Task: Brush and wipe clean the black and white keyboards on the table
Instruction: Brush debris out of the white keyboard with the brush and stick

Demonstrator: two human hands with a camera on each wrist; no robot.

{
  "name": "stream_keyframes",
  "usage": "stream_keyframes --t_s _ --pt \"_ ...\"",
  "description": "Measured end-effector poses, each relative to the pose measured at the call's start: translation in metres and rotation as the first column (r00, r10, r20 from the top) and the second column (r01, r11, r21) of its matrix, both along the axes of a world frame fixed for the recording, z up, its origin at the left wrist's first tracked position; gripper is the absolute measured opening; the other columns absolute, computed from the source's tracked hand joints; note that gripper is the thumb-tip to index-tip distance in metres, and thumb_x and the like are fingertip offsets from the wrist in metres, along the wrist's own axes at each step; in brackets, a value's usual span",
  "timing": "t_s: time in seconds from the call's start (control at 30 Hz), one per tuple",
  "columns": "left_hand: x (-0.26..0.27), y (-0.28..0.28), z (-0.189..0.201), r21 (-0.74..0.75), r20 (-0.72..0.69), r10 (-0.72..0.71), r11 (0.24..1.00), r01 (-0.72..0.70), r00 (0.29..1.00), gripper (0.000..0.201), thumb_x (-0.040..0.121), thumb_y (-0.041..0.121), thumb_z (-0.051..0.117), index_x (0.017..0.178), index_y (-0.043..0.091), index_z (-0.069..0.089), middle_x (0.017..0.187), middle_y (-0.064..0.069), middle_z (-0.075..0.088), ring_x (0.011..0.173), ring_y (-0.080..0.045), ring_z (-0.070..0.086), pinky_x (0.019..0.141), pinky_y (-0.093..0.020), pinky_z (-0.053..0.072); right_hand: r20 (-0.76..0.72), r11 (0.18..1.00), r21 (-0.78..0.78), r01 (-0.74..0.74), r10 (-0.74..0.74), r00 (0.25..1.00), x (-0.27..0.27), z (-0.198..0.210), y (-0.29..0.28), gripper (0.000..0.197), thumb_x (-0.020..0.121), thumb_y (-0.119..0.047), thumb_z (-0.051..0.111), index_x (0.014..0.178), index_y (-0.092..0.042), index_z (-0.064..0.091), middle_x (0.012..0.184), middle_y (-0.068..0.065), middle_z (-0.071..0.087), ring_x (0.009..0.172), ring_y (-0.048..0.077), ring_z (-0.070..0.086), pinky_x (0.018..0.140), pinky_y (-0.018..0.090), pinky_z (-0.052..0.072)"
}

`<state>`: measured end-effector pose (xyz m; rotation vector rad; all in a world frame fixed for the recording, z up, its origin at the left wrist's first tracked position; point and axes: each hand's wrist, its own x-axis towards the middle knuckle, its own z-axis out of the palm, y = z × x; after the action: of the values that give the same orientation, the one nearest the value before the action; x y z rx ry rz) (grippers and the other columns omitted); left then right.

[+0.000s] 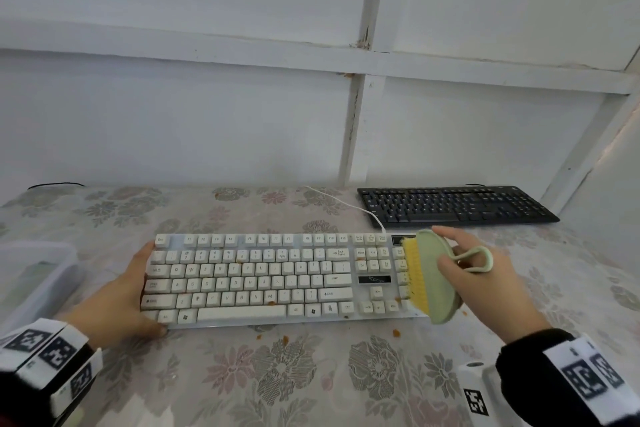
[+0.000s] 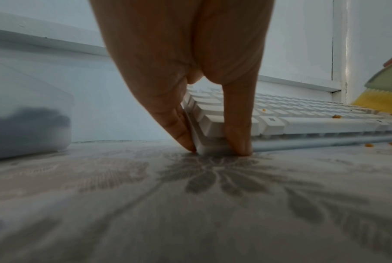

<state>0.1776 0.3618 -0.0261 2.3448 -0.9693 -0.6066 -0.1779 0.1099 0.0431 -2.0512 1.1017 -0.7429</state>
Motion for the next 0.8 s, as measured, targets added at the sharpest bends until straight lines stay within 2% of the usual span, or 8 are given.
stream_keyframes --t_s 0.1,0.23,0.33,0.47,0.57,0.67,0.73,0.8 --pt "0.000 -0.001 0.001 -0.011 -0.005 0.002 1.000 -0.002 1.000 0.130 0.058 0.004 0.084 0.146 0.034 -0.007 0.113 -0.001 0.056 0.092 -0.017 0.059 0.079 -0.025 0.044 -0.068 0.999 0.023 -0.038 0.039 0.997 -0.010 -0.011 0.007 0.038 0.089 -0.010 0.054 0.114 -0.038 0.059 0.075 0.008 0.064 0.056 0.019 0.049 0.048 0.031 0.042" --pt "0.003 0.000 -0.001 -0.004 -0.005 -0.007 1.000 0.007 1.000 0.132 0.057 0.006 0.085 0.145 0.036 -0.009 0.116 -0.002 0.057 0.096 -0.018 0.061 0.083 -0.028 0.046 -0.068 0.996 0.069 -0.050 0.055 0.996 -0.015 0.001 0.008 0.037 0.087 -0.005 0.054 0.108 -0.034 0.063 0.069 0.007 0.062 0.052 0.018 0.046 0.045 0.029 0.042" --pt "0.004 0.001 -0.002 -0.001 -0.003 -0.014 1.000 0.014 1.000 0.133 0.057 0.008 0.085 0.144 0.038 -0.010 0.116 -0.001 0.057 0.096 -0.018 0.061 0.084 -0.029 0.047 0.053 1.000 0.025 0.007 -0.008 0.999 -0.011 0.015 0.001 0.039 0.088 -0.003 0.053 0.112 -0.033 0.062 0.085 0.004 0.067 0.062 0.021 0.054 0.047 0.027 0.047" --pt "0.005 0.001 -0.003 -0.003 0.010 -0.030 1.000 0.030 1.000 0.133 0.057 0.010 0.086 0.144 0.036 -0.011 0.115 0.002 0.056 0.098 -0.016 0.061 0.085 -0.027 0.047 0.094 1.000 -0.015 -0.002 0.003 0.996 0.005 0.019 -0.008 0.042 0.089 -0.007 0.052 0.120 -0.035 0.058 0.101 -0.009 0.065 0.076 0.011 0.060 0.051 0.018 0.045" --pt "0.006 0.001 -0.004 -0.003 0.019 -0.029 1.000 0.029 0.999 0.133 0.057 0.011 0.086 0.144 0.037 -0.011 0.114 0.003 0.057 0.096 -0.015 0.061 0.084 -0.026 0.047 0.029 1.000 0.003 -0.018 0.017 0.999 0.005 0.007 -0.006 0.039 0.089 -0.008 0.052 0.115 -0.037 0.058 0.090 0.001 0.067 0.064 0.016 0.055 0.045 0.018 0.043" --pt "0.006 0.001 -0.005 -0.021 0.007 -0.030 0.999 0.031 1.000 0.132 0.056 0.009 0.086 0.142 0.042 -0.009 0.112 0.005 0.056 0.096 -0.015 0.060 0.084 -0.027 0.047 -0.046 0.997 0.050 -0.056 0.058 0.997 -0.007 -0.009 0.002 0.037 0.089 -0.010 0.053 0.109 -0.040 0.060 0.079 0.010 0.065 0.056 0.020 0.049 0.046 0.027 0.041" --pt "0.007 0.001 -0.005 -0.017 0.010 -0.033 0.999 0.033 0.999 0.132 0.056 0.009 0.086 0.141 0.043 -0.009 0.112 0.004 0.056 0.096 -0.015 0.061 0.085 -0.028 0.047 -0.069 0.994 0.079 -0.074 0.079 0.994 -0.015 -0.008 0.008 0.038 0.089 -0.007 0.054 0.104 -0.042 0.061 0.079 0.009 0.065 0.056 0.022 0.049 0.045 0.027 0.042" --pt "0.007 0.001 -0.005 -0.017 0.004 -0.026 1.000 0.026 1.000 0.133 0.056 0.008 0.086 0.141 0.044 -0.010 0.112 0.002 0.057 0.096 -0.016 0.061 0.085 -0.029 0.047 -0.049 0.996 0.070 -0.062 0.066 0.997 -0.017 0.001 0.010 0.039 0.088 -0.005 0.054 0.100 -0.041 0.061 0.081 0.005 0.065 0.058 0.020 0.051 0.042 0.021 0.042"
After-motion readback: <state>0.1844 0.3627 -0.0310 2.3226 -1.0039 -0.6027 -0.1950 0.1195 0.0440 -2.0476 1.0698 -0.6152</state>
